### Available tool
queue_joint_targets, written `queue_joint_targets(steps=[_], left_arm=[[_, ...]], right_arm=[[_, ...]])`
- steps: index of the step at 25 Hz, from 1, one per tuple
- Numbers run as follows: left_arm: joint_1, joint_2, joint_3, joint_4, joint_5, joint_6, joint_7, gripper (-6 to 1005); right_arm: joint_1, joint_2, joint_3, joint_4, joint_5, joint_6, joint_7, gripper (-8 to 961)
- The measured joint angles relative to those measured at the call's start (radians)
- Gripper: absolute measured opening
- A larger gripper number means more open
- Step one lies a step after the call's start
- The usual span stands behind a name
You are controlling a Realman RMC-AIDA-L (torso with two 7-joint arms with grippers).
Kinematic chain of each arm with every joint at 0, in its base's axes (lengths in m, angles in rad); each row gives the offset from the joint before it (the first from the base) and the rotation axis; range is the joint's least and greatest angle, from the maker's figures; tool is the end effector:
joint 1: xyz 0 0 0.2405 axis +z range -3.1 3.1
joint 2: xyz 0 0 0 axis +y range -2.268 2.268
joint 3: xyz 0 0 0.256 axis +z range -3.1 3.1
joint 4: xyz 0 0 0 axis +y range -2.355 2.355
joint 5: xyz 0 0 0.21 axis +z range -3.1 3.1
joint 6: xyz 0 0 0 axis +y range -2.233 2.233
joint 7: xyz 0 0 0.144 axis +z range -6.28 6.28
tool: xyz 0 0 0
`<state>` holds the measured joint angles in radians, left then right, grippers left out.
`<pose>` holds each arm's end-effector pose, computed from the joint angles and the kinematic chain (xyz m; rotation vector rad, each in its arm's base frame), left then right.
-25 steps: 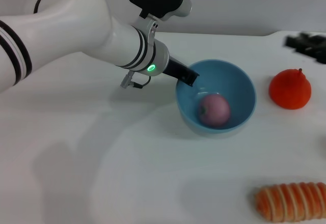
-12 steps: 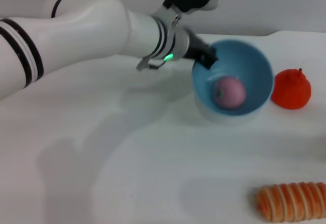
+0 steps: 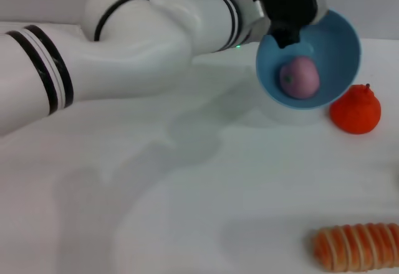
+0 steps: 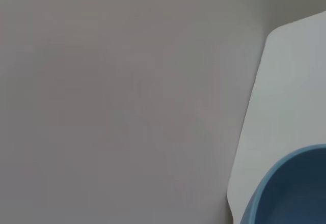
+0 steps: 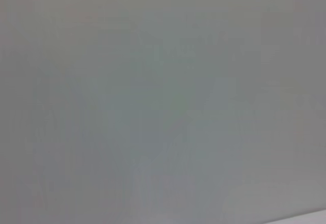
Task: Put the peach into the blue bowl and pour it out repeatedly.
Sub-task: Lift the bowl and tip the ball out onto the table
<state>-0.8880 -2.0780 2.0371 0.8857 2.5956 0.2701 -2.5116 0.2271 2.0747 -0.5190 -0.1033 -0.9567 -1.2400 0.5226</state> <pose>-0.0713 0.4264 -0.1169 -2.3718 0.2455 0.0204 0.4127 0.2478 0.0286 -1.4325 0.7999 0.6834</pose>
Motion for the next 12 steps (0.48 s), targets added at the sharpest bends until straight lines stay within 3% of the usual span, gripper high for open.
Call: queue_joint_targets(steps=[3, 8, 12], left_arm=[[0.008, 0.000, 0.066, 0.016, 0.060, -0.050, 0.017, -2], [0.079, -0.001, 0.180, 0.078, 0.257, -0.136, 0.059, -2], [0.123, 0.000, 0.234, 0.092, 0.286, -0.206, 0.230, -1]], right_arm=[[-0.007, 0.000, 0.006, 0.023, 0.005, -0.006, -0.002, 599], [-0.007, 0.001, 0.021, 0.044, 0.006, -0.003, -0.004, 600], [-0.009, 0.001, 0.031, 0.050, 0.007, -0.008, -0.005, 598]])
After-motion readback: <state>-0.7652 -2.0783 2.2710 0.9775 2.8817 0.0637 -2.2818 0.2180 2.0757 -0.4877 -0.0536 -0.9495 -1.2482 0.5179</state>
